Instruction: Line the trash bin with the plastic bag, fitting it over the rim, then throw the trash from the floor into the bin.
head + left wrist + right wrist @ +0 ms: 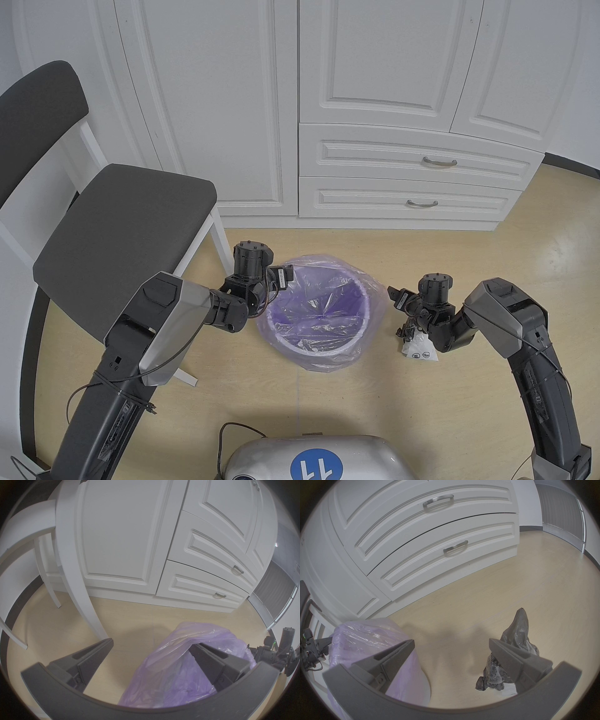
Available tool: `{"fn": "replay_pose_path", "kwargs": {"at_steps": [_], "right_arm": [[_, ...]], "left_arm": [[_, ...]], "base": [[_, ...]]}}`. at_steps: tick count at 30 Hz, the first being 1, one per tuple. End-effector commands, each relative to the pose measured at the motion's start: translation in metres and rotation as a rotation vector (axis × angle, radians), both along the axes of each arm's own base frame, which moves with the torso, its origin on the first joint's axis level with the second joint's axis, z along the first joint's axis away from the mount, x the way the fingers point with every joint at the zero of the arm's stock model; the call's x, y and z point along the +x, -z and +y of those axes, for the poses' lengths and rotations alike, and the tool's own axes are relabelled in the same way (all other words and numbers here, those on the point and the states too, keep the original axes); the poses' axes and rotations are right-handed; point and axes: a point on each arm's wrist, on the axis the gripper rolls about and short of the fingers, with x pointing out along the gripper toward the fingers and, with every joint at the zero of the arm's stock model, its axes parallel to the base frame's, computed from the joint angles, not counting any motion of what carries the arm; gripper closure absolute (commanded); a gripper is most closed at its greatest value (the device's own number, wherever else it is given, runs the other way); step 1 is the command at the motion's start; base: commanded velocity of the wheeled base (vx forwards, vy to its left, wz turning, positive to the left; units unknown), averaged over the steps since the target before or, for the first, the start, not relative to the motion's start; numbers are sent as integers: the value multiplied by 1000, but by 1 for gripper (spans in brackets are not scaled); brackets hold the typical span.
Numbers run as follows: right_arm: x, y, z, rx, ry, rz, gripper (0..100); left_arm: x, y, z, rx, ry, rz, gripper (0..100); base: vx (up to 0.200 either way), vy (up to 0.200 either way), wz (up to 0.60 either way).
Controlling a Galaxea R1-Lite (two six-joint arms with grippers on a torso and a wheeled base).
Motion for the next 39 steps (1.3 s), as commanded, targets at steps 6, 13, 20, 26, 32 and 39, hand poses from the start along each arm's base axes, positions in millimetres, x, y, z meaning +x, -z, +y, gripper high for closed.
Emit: {"fn": "replay_pose_path", "kwargs": {"at_steps": [6,13,20,26,32,39], "right_arm": [[-1,3,0,-2,-1,5,0],[-1,3,0,-3,-1,6,0],[-1,3,1,-4,0,6,0],[-1,2,1,-9,-2,4,0],[-1,2,1,-10,-2,6,0],[-1,2,1,-7,0,6,0]], "left_arm": [[9,-12,21,-57,-37,-32,0],[11,-6,25,-63,-17,-11,0],[11,10,31,-48,-7,65,0],[5,-1,32,-72,-32,176,0],[-4,-18,27,-98,-43,263,0],[-10,-19,27,-122,-28,318,0]], "base": [[0,0,0],[0,0,0],[0,0,0],[0,0,0],[0,0,0],[0,0,0]]}}
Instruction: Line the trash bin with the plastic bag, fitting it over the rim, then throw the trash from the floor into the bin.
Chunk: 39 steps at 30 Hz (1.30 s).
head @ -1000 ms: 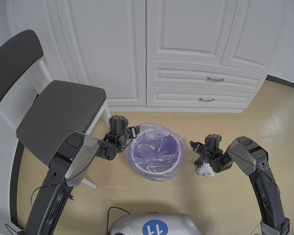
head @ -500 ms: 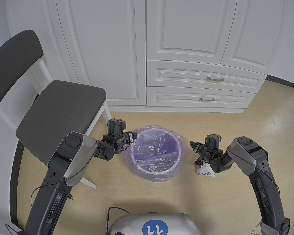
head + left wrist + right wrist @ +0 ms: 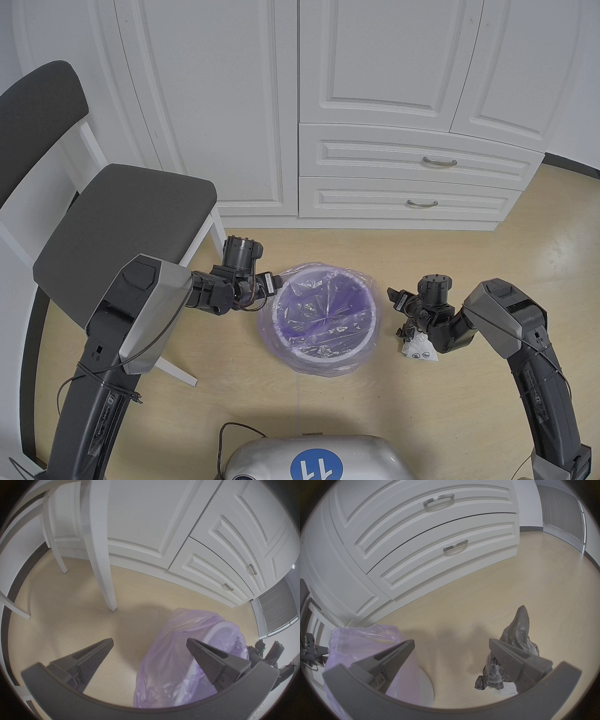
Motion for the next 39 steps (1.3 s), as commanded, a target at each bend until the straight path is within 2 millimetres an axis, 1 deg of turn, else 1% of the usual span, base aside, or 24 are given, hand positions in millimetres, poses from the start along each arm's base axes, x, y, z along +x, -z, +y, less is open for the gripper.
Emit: {"fn": "replay_pose_path", "kwargs": {"at_steps": [1,3,4,8,10,12,13,16,19,24,26,29,31,33,36,39], "right_arm": [[0,0,0,0,0,0,0],[0,0,0,0,0,0,0],[0,0,0,0,0,0,0],[0,0,1,-1,-3,0,0],[0,0,2,0,-5,-2,0],[0,0,2,0,-5,-2,0],[2,0,5,-1,-10,-6,0],[6,2,9,-2,-19,-17,0],[7,3,16,-2,-30,-21,0],[8,5,23,-5,-51,-9,0],[11,6,31,-7,-71,-4,0],[15,10,39,-22,-85,49,0],[17,11,39,-28,-88,58,0],[23,16,41,-57,-98,83,0],[21,22,40,-100,-115,135,0],[20,24,41,-106,-117,147,0]], "left_arm": [[0,-9,3,-5,-7,-11,0],[1,-5,5,-3,-12,-6,0],[4,6,11,6,-21,13,0],[9,20,18,16,-37,29,0],[10,33,23,25,-46,54,0],[10,33,23,25,-46,54,0],[11,46,31,34,-54,80,0],[11,57,30,29,-39,90,0],[11,60,25,-10,4,69,0],[13,59,23,-18,5,41,0],[13,59,24,-17,3,43,0],[13,61,24,-11,-1,46,0],[13,61,24,-9,-3,46,0],[13,64,27,4,-24,48,0],[14,66,31,23,-52,48,0],[14,66,33,27,-58,49,0]], "base": [[0,0,0],[0,0,0],[0,0,0],[0,0,0],[0,0,0],[0,0,0],[0,0,0],[0,0,0],[0,0,0],[0,0,0],[0,0,0],[0,0,0],[0,0,0],[0,0,0],[0,0,0],[0,0,0]]}}
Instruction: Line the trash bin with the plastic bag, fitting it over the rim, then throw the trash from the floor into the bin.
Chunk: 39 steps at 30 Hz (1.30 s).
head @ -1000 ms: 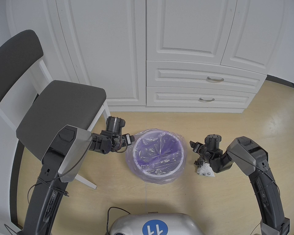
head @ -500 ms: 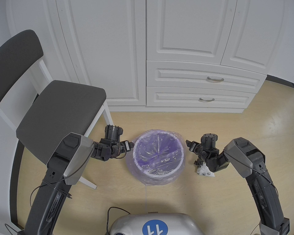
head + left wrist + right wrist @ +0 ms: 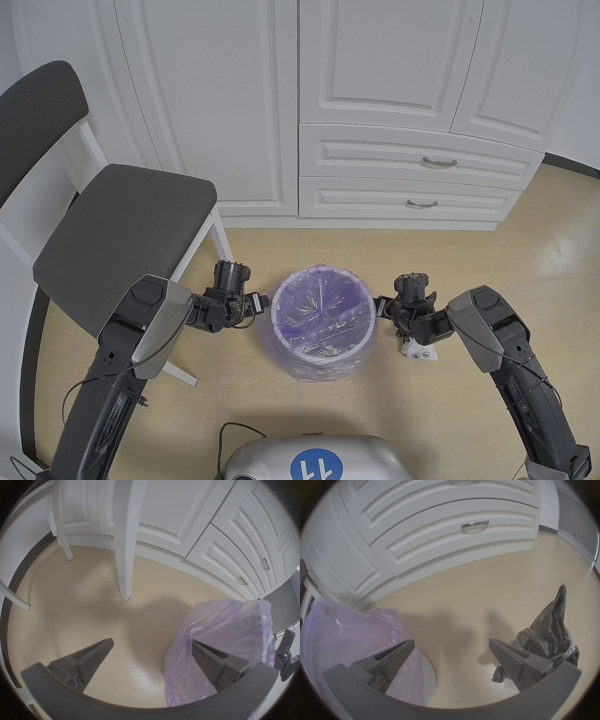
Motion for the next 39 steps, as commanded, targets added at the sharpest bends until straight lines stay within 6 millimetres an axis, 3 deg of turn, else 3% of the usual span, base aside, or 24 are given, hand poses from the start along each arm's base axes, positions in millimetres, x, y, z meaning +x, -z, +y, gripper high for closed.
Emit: {"fn": "replay_pose_path", "kwargs": {"at_steps": [1,3,8,13,22,25,28,29,36,39], "right_arm": [[0,12,1,-10,-5,15,0],[0,12,1,-10,-5,15,0],[0,11,2,1,1,6,0],[2,7,1,50,41,-33,0],[1,8,-5,57,115,-36,0],[1,8,-5,52,126,-36,0],[1,8,-6,59,133,-36,0],[1,8,-6,59,133,-36,0],[1,8,-8,58,137,-36,0],[1,8,-8,57,135,-36,0]], "left_arm": [[1,4,5,15,-7,6,0],[1,2,6,25,-1,6,0],[2,-30,2,19,11,-43,0],[-12,-49,-2,32,34,-35,0],[-30,-88,17,190,128,-37,0],[-46,-87,26,272,181,59,0],[-62,-71,27,311,232,146,0],[-62,-70,26,311,234,147,0],[-42,-10,8,323,249,149,0],[-34,-2,3,321,254,133,0]], "base": [[0,0,0],[0,0,0],[0,0,0],[0,0,0],[0,0,0],[0,0,0],[0,0,0],[0,0,0],[0,0,0],[0,0,0]]}}
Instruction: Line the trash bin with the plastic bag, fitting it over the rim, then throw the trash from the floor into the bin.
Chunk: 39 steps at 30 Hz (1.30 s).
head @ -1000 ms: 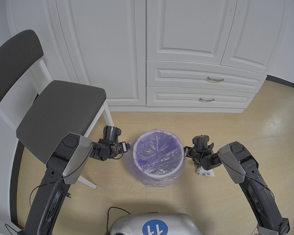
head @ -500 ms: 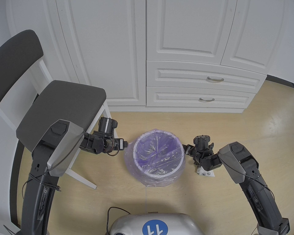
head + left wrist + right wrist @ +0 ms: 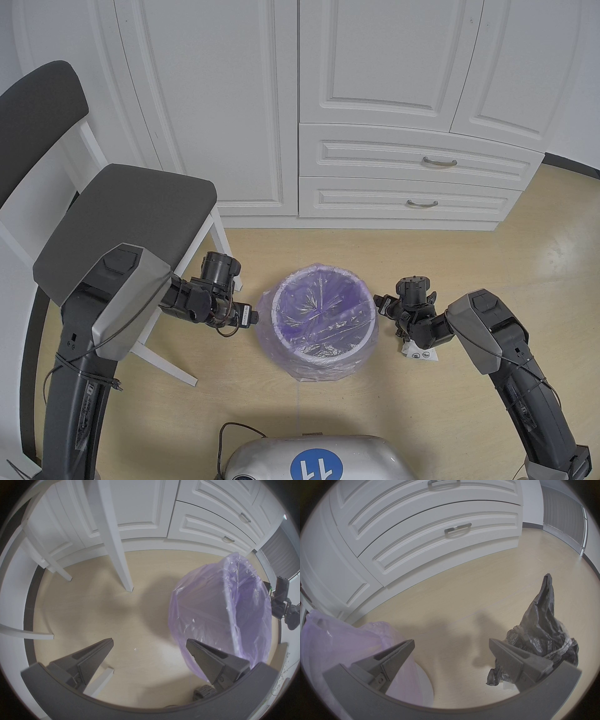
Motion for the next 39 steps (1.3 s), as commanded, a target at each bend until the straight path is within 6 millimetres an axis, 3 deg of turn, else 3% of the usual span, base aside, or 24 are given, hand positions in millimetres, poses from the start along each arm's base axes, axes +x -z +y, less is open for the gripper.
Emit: {"fn": "replay_pose_path", "kwargs": {"at_steps": [1,6,11,18,24,28,39], "right_arm": [[0,-1,-1,0,2,-1,0],[0,-1,-1,0,2,0,0],[0,-1,-1,1,4,-1,0],[0,-1,-1,1,4,-1,0],[0,-1,-1,1,4,-1,0],[0,0,-1,-2,4,0,0],[3,-10,-11,-19,7,-64,0]], "left_arm": [[15,42,-14,9,17,6,0],[32,59,-22,10,20,-4,0],[26,81,-18,78,22,60,0],[38,90,-24,-13,-16,-114,0],[40,81,-24,-38,-93,-134,0],[43,55,-21,-41,-153,-184,0],[0,5,-18,-14,-181,-184,0]], "base": [[0,0,0],[0,0,0],[0,0,0],[0,0,0],[0,0,0],[0,0,0],[0,0,0]]}}
